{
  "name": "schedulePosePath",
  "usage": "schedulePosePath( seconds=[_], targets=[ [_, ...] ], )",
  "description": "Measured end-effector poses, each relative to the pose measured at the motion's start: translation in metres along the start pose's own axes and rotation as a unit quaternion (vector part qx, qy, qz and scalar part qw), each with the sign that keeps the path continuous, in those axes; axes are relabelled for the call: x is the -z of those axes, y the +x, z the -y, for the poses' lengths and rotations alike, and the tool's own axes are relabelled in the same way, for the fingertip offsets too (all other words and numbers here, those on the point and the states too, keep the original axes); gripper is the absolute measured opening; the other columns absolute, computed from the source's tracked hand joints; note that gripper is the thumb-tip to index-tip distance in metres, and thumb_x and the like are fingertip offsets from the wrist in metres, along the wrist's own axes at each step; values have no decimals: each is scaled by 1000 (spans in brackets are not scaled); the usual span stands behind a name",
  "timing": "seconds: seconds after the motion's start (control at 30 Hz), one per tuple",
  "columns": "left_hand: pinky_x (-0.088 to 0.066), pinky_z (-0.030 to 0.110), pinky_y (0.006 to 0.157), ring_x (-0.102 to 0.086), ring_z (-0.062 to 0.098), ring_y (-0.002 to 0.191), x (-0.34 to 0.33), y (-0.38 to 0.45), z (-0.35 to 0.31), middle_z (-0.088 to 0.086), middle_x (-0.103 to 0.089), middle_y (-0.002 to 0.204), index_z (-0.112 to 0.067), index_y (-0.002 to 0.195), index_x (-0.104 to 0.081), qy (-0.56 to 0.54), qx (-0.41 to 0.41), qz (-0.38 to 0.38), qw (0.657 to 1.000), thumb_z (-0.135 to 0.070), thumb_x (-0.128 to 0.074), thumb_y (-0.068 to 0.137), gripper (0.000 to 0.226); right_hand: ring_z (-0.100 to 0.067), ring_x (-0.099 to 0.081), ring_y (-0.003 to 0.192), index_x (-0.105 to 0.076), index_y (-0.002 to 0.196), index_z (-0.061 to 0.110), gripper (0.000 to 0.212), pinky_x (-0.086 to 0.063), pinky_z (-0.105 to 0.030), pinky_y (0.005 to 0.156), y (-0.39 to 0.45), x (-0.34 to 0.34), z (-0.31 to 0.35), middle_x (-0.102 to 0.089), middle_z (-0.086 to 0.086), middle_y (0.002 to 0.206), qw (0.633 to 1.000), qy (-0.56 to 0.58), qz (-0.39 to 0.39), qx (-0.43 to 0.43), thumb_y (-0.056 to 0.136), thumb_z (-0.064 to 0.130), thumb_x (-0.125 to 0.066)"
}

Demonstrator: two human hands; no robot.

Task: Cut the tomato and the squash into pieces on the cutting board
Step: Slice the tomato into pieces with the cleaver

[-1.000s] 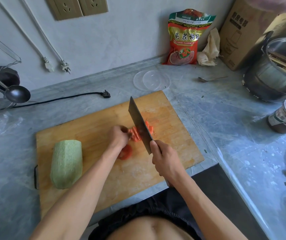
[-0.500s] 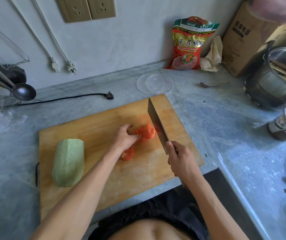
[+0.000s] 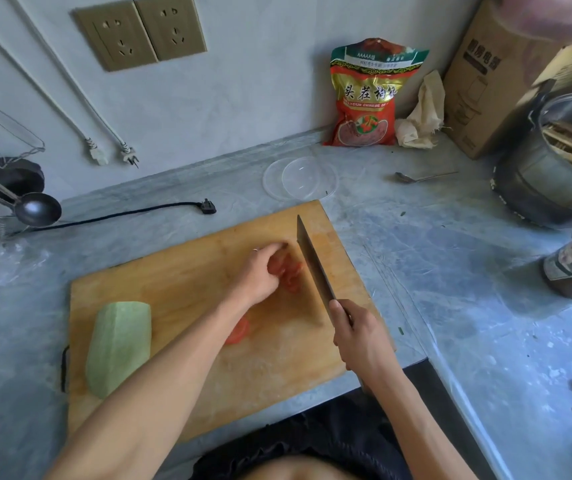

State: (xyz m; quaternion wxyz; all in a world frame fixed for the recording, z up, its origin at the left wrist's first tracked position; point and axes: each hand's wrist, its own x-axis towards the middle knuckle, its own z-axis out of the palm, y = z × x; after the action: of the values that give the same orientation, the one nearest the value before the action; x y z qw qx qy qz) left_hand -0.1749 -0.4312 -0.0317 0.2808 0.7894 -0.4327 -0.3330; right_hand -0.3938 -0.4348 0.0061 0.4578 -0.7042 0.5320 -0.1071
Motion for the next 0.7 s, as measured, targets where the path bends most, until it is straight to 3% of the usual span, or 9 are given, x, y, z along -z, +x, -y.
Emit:
schedulePosePath(
  seconds=[0.13, 0.3, 0.37, 0.47, 0.57, 0.63, 0.7],
  targets=[
    [-29, 13, 96, -45, 17, 134, 8, -8, 8, 4, -48, 145, -27, 145, -46, 31, 85, -67, 994, -11, -71, 85, 68, -27, -53, 56, -60, 82, 12, 39, -51, -46, 49, 16, 11, -6, -60, -17, 65, 1000, 10, 1, 4, 103, 36, -40],
    [-36, 21, 92, -46, 25, 131, -4, -7, 4, 10, -43, 145, -27, 149, -38, 45, 168, -33, 984, -21, -78, 76, 83, -26, -50, 52, -58, 76, 17, 37, -48, -44, 45, 23, 11, -11, -57, -16, 61, 1000, 14, 15, 24, 104, 35, -40],
    [-40, 22, 90, -54, 26, 122, -13, 0, -2, 10, -48, 135, -26, 145, -45, 43, 164, -48, 984, -19, -75, 76, 76, -19, -43, 46, -56, 75, 18, 37, -46, -41, 44, 27, 10, -8, -56, -16, 61, 999, 21, 29, 31, 104, 34, -40],
    [-48, 25, 95, -62, 21, 111, -25, 9, -8, 3, -63, 118, -22, 127, -62, -10, 117, -89, 989, -7, -68, 82, 48, -13, -43, 47, -58, 81, 14, 36, -46, -41, 47, 36, 10, -1, -57, -18, 65, 998, 29, 51, 34, 104, 35, -39],
    [-47, 6, 80, -62, 7, 99, -24, 6, -17, -16, -65, 98, -16, 120, -65, -84, 82, -110, 987, -5, -69, 89, 33, -28, -48, 52, -60, 84, 12, 38, -47, -44, 47, 47, 13, 3, -58, -20, 67, 996, 39, 57, 51, 104, 37, -39],
    [-37, 0, 82, -55, 0, 107, -17, 0, -17, -20, -61, 108, -19, 126, -63, -96, 79, -138, 983, -17, -72, 89, 38, -33, -50, 55, -60, 82, 14, 37, -47, -46, 46, 54, 18, 5, -58, -21, 67, 996, 42, 56, 63, 104, 37, -40],
    [-33, 7, 92, -50, -1, 116, -5, -12, -8, -17, -59, 121, -24, 128, -63, -70, 85, -151, 982, -12, -69, 89, 41, -26, -47, 49, -59, 80, 18, 36, -48, -47, 47, 57, 23, 7, -58, -20, 66, 995, 47, 49, 72, 104, 37, -41]
  ],
)
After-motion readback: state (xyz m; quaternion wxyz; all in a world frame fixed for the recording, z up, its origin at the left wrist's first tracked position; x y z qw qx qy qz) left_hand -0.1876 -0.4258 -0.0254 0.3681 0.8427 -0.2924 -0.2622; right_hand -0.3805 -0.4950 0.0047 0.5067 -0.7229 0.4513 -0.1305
